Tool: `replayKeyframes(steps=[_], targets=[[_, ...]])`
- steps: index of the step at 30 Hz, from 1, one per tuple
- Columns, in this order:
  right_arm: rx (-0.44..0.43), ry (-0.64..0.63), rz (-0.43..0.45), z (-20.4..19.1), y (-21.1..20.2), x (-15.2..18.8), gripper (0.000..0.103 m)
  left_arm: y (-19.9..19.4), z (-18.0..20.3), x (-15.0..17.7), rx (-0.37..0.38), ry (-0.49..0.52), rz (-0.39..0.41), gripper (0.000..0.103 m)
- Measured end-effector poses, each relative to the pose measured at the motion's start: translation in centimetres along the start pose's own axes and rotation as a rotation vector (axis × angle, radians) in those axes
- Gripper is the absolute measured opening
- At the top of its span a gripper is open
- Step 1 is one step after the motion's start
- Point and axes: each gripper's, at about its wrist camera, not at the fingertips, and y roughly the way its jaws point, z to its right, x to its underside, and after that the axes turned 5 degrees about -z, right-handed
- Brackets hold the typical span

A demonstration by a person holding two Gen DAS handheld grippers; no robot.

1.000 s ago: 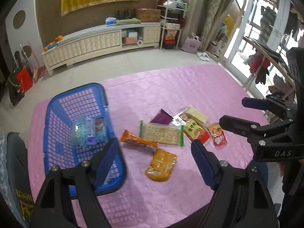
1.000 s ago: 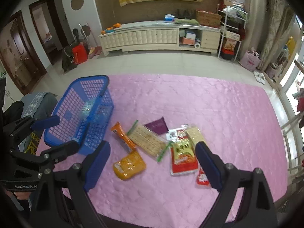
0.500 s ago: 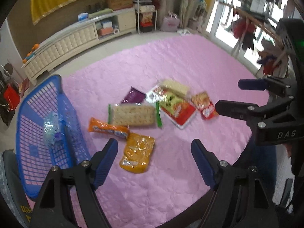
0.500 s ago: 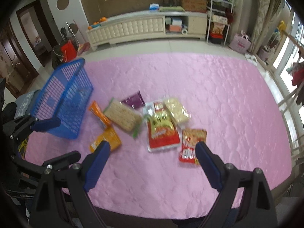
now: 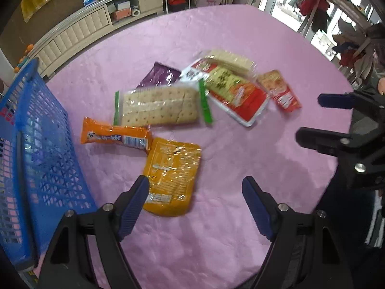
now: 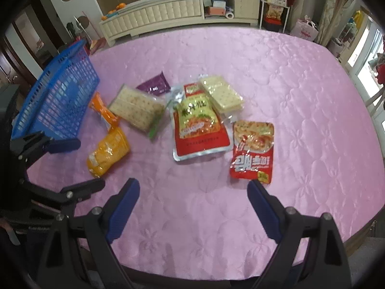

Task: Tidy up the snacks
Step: 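Withdraw both tools from the basket toward the remaining snacks, then grasp the orange-yellow snack pouch with the left tool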

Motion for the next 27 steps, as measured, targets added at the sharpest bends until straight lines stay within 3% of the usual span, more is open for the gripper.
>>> replayKeyframes(steps=[6,12,18,20,21,23,27], targets=[[0.005,-0.022,-0.025,-0.4,1.7,-0.2,0.093,3.3,-1.9,-0.2,0.011,-0.025,-0.066,0.078],[0.004,-0.003,-0.031,0.2,2.2,-0.5,0.093,4.9,-2.3,-0.6,-0.049,0.003,-0.102,0.078],[0.013,0.005,-0.029,0.6,2.1,-0.6,0.093,5.1,-2.9,-0.8,0.000,0.004,-0.098,0.078],[0.009,0.012,-0.025,0.7,2.0,-0.7,0.093,4.9,-3.0,-0.5,0.016,0.029,-0.100,0.070],[0.009,0.017,-0.022,0.8,1.9,-0.7,0.093,4.6,-3.0,-0.3,0.032,0.032,-0.103,0.059],[0.006,0.023,-0.015,0.8,1.8,-0.8,0.093,4.3,-3.3,-0.1,0.072,-0.003,-0.121,0.052],[-0.008,0.025,-0.008,0.3,1.6,-0.8,0.093,4.0,-3.9,0.4,0.083,-0.031,-0.118,0.037]])
